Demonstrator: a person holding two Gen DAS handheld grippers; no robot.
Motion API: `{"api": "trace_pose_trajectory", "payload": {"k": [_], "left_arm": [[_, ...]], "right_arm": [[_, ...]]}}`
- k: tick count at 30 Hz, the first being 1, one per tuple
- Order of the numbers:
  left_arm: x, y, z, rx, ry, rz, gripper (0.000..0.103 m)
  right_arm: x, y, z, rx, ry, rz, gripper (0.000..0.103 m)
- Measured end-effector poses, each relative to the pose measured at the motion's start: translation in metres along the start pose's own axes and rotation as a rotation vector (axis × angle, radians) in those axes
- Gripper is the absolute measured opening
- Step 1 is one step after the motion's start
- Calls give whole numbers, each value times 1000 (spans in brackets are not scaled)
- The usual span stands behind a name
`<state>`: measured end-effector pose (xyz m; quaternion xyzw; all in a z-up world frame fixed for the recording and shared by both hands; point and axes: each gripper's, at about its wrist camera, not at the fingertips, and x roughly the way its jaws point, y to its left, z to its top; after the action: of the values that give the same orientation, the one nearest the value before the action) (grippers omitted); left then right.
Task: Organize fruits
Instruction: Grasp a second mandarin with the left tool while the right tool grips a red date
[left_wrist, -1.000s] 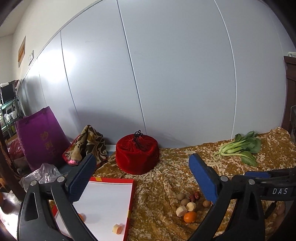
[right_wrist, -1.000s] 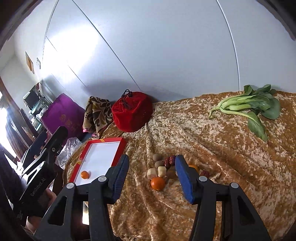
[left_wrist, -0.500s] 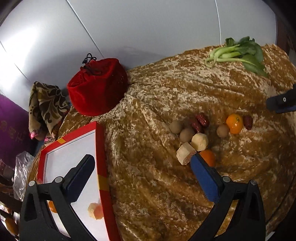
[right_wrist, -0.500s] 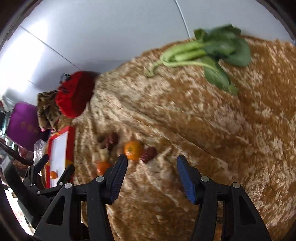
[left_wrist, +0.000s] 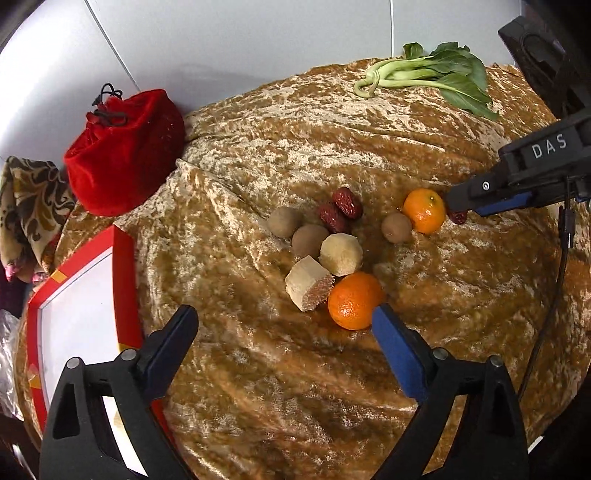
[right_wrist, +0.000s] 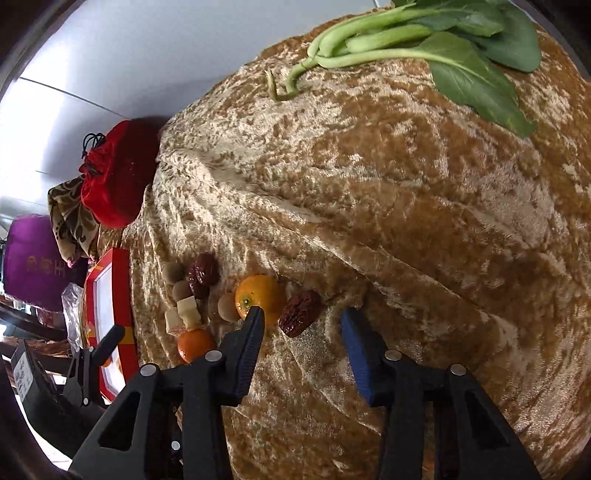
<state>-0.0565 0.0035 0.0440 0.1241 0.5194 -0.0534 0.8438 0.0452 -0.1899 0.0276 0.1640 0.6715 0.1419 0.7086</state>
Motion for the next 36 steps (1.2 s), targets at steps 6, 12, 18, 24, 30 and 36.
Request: {"api": "trace_pose_trajectory", "payload": {"k": [6,12,18,24,30,36], "left_arm": [[12,-4,1,-29,38,-101,85],[27,-16,3,-54,77,-182,76],[34,-21,9,-46,70,-193,71],[38,-15,6,-36,61,-193,58],[35,-7,1,-42,51,-205,50],[27,-2,-4,-51,46,-228,46]], "right_arm": [[6,-2,2,9,8,-11,42],[8,0,3,3,11,-10,43],[12,3,6,8,25,13,45],[15,10,8,-6,27,11,43],[15,12,7,-12,20,5,20],[13,17,2,-54,15,-23,19]]}}
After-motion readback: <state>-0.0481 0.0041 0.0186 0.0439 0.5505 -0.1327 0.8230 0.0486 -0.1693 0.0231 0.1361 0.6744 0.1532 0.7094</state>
